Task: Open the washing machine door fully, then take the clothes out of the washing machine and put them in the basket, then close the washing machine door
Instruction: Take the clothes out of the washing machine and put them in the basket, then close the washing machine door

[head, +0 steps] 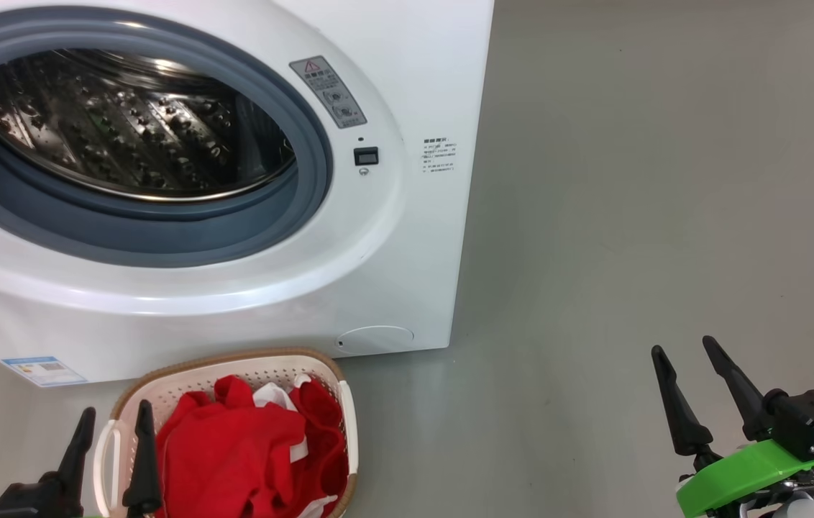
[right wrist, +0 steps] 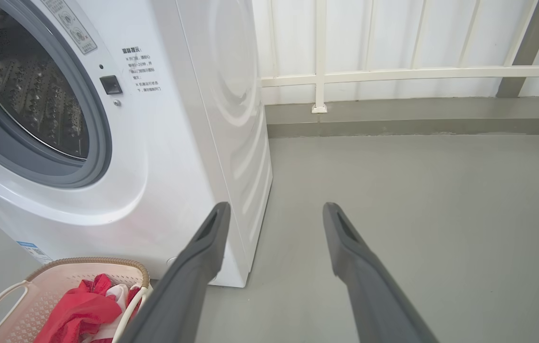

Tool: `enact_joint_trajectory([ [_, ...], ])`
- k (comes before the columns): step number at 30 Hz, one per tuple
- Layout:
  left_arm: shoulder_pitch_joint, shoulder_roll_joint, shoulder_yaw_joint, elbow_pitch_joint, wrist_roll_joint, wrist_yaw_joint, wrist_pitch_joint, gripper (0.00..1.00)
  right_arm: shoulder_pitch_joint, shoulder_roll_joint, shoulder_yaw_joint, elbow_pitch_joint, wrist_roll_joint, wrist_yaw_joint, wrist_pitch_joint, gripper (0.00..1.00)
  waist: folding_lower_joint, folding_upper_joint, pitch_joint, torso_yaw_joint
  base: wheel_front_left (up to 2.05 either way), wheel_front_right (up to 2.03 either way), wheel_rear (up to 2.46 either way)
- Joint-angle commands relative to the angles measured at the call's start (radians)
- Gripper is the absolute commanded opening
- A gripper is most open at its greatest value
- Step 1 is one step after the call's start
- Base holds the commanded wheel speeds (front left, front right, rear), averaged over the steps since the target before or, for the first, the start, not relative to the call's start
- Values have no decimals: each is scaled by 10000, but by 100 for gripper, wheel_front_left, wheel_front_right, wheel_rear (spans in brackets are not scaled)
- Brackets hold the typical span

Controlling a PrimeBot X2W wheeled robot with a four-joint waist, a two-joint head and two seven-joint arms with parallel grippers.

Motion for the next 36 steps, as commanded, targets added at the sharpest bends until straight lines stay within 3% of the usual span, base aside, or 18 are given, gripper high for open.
enact_joint_trajectory([
  [1,-69,106,392,-337,111,-65,-122,100,-9,-140,180,-268,23,16,-74,100,0,0,18,-2,0,0,0],
  [18,-221,-142,552,-536,443,-105,-122,100,-151,-102,129,-288,-21,16,-74,100,0,0,186,-37,-11,11,0],
  [36,-197,-107,357,-591,189,-108,-122,100,-190,-61,105,-286,-18,16,-74,100,0,0,234,38,-134,134,0],
])
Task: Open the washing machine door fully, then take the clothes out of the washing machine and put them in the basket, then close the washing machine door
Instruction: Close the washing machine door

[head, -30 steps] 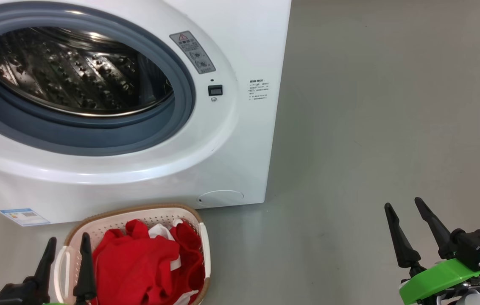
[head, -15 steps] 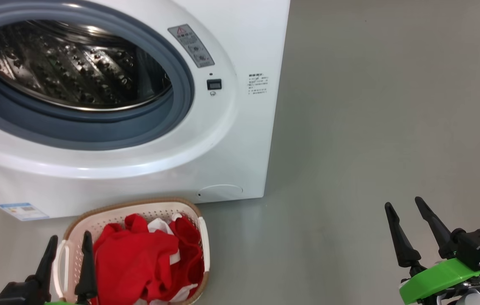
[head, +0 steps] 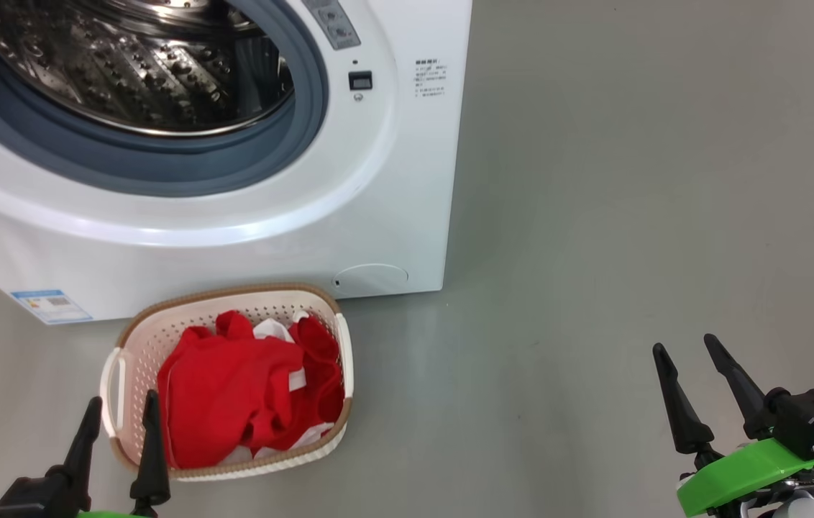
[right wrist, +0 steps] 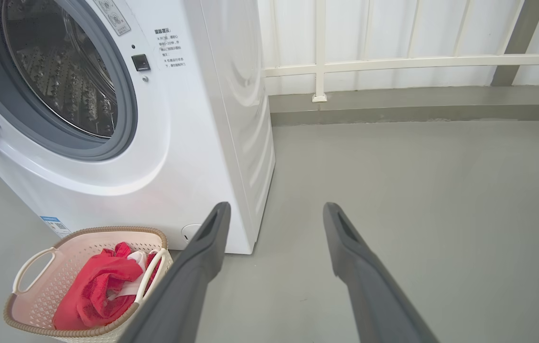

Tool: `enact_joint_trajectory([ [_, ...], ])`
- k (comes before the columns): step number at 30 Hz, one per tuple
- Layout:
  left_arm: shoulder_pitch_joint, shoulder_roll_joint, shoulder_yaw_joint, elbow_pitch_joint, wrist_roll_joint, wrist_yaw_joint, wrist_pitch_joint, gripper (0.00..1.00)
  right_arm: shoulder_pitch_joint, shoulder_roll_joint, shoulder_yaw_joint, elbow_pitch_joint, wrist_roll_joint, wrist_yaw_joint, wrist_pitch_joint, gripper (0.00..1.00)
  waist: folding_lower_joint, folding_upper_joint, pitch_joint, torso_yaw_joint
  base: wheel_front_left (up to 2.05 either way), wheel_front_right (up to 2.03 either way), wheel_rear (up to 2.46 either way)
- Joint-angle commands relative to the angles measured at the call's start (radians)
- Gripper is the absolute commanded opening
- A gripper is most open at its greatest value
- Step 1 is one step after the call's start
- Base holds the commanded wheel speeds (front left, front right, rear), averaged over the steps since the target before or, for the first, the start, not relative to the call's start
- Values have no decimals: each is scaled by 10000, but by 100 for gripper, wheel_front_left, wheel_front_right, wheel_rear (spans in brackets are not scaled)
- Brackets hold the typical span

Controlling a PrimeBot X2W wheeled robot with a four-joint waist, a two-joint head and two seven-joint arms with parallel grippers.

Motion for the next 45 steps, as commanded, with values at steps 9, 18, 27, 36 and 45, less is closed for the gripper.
enact_joint_trajectory([
  [9,-180,191,252,-153,-22,-34,-122,100,-132,-106,195,-256,-25,16,-74,100,0,0,-81,53,-25,25,0],
  [18,-115,124,274,-143,70,-34,-122,100,-57,-142,232,-264,-26,16,-74,100,0,0,-168,173,0,0,0],
  [27,-98,16,447,-124,-28,-34,-122,100,-126,-250,577,-223,-5,16,-74,100,0,0,-148,813,0,0,0],
  [36,65,-60,754,-39,-240,-3,-122,100,-313,-491,1205,-73,29,16,-74,100,0,0,-110,2177,0,0,0],
  [45,270,-68,352,58,-993,314,-122,100,-789,-790,1808,99,75,16,-74,100,0,0,-113,3665,0,0,0],
])
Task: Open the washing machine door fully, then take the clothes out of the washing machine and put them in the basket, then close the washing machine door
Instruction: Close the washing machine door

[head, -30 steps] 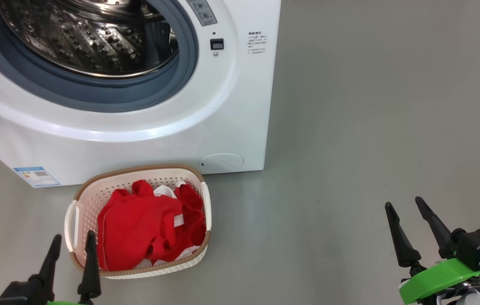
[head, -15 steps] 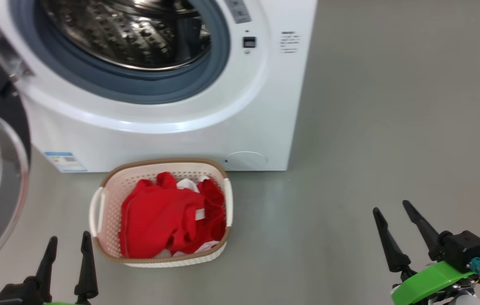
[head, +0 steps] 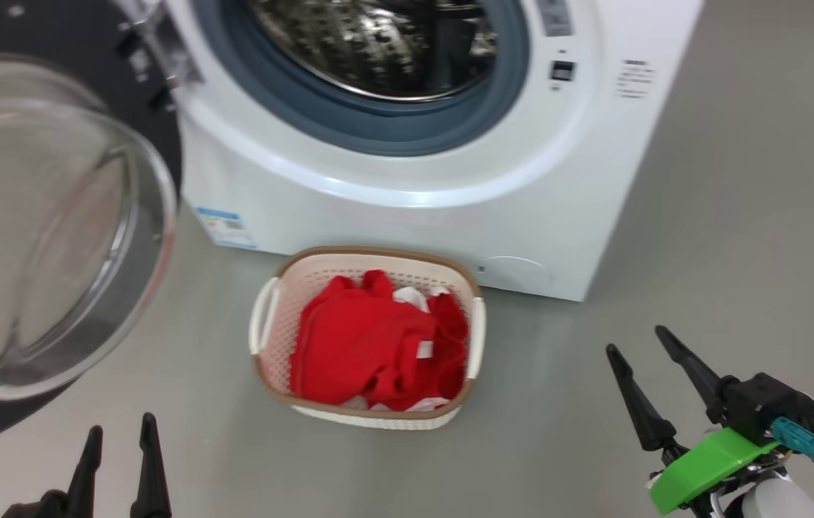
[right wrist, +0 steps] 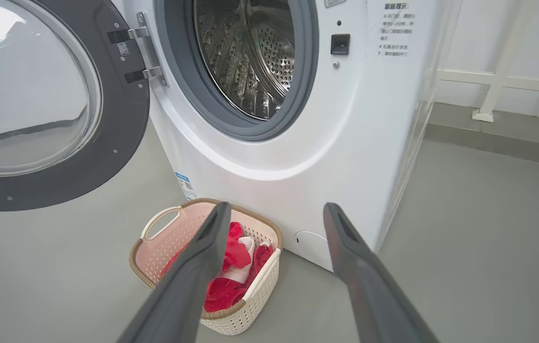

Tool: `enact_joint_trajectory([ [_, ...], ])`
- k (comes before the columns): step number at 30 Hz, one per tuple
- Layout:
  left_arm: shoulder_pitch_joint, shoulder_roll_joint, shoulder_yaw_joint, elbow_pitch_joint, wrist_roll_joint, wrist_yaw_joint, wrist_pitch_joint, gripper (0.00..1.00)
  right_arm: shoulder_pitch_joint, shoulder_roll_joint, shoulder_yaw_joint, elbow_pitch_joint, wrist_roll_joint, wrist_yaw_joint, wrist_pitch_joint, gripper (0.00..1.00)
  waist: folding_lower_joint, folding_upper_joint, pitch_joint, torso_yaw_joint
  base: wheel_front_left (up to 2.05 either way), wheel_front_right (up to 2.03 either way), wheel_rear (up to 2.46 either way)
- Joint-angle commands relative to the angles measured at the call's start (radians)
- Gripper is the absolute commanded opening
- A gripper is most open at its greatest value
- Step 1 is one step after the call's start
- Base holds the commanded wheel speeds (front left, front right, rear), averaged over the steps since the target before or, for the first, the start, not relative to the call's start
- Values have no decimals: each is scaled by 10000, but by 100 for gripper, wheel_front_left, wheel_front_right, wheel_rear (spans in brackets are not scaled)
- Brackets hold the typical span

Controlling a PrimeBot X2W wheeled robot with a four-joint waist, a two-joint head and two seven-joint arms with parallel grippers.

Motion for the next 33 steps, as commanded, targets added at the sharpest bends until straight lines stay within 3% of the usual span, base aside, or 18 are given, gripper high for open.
enact_joint_trajectory([
  [1,-17,151,241,-154,-176,155,-122,100,-318,-162,431,-131,83,16,-74,100,0,0,-30,978,0,0,0],
  [15,275,149,-241,23,-951,560,-122,100,-868,-443,1507,292,341,16,-74,100,0,0,-275,2793,0,0,0],
  [24,792,149,-186,-638,-1355,1062,-122,100,-1522,-467,2357,633,567,16,-74,100,0,0,-161,2946,0,0,0],
  [33,914,149,-267,-994,-1432,1229,-122,100,-1775,-525,2574,779,725,16,-74,100,0,0,-121,2962,0,0,0],
])
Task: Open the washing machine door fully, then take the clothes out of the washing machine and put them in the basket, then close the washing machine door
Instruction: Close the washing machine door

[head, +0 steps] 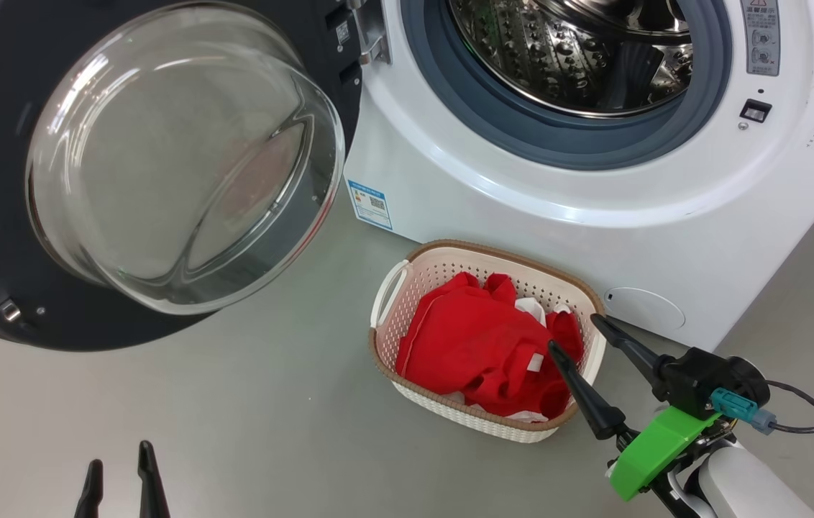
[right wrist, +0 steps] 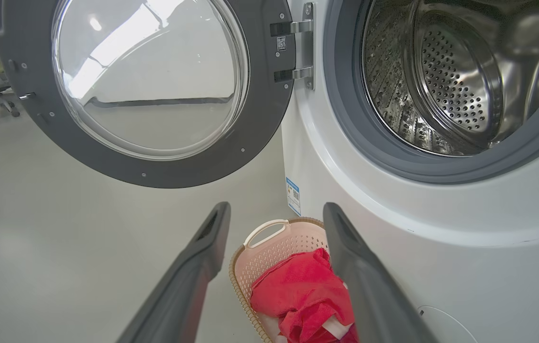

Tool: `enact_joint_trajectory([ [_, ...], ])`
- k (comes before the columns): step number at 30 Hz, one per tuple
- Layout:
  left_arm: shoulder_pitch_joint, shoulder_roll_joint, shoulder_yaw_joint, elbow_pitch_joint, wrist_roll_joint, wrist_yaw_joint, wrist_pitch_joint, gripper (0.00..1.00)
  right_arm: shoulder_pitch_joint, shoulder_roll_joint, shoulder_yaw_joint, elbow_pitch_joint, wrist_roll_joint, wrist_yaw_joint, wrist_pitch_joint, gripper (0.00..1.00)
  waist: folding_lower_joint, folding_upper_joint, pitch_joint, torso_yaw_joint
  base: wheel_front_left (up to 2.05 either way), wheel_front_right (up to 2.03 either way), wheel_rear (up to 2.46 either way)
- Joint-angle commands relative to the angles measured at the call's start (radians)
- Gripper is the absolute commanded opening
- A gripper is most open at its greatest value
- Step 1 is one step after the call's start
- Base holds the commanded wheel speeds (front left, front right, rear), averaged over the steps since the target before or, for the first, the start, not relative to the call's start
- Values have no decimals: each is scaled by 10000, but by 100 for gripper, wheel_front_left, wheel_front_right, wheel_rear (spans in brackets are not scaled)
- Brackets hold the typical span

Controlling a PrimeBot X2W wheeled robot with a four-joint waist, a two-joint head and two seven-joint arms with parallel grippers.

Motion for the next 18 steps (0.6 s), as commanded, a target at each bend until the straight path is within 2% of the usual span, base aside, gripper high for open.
enact_joint_trajectory([
  [1,-36,155,331,-304,-70,75,-122,100,-221,-9,176,-201,67,16,-74,100,0,0,-20,-9,0,0,0],
  [2,-56,155,337,-350,-94,58,-122,100,-212,-6,163,-203,72,16,-74,100,0,0,-27,-13,0,0,0],
  [3,-81,155,356,-413,-166,29,-122,49,-199,-4,147,-208,73,16,-74,100,0,0,-30,-15,0,0,0],
  [4,-112,155,387,-478,-230,1,-122,22,-179,-1,126,-215,71,16,-74,100,0,0,-34,-18,0,0,0],
  [5,-149,155,435,-545,-243,-16,-122,0,-157,4,104,-227,66,16,-74,100,0,0,-34,-20,0,0,0],
  [10,-567,155,872,-1064,-540,-372,-122,0,-41,40,-18,-271,34,16,-74,100,0,0,-28,-24,0,0,0],
  [17,-1813,155,2488,-2780,-334,-1070,-122,0,278,172,-361,-378,-40,16,-74,100,0,0,-48,-39,0,0,0],
  [18,-1813,155,2488,-2780,-334,-1070,-122,0,278,172,-361,-378,-40,16,-74,100,0,0,-48,-39,0,0,0],
])
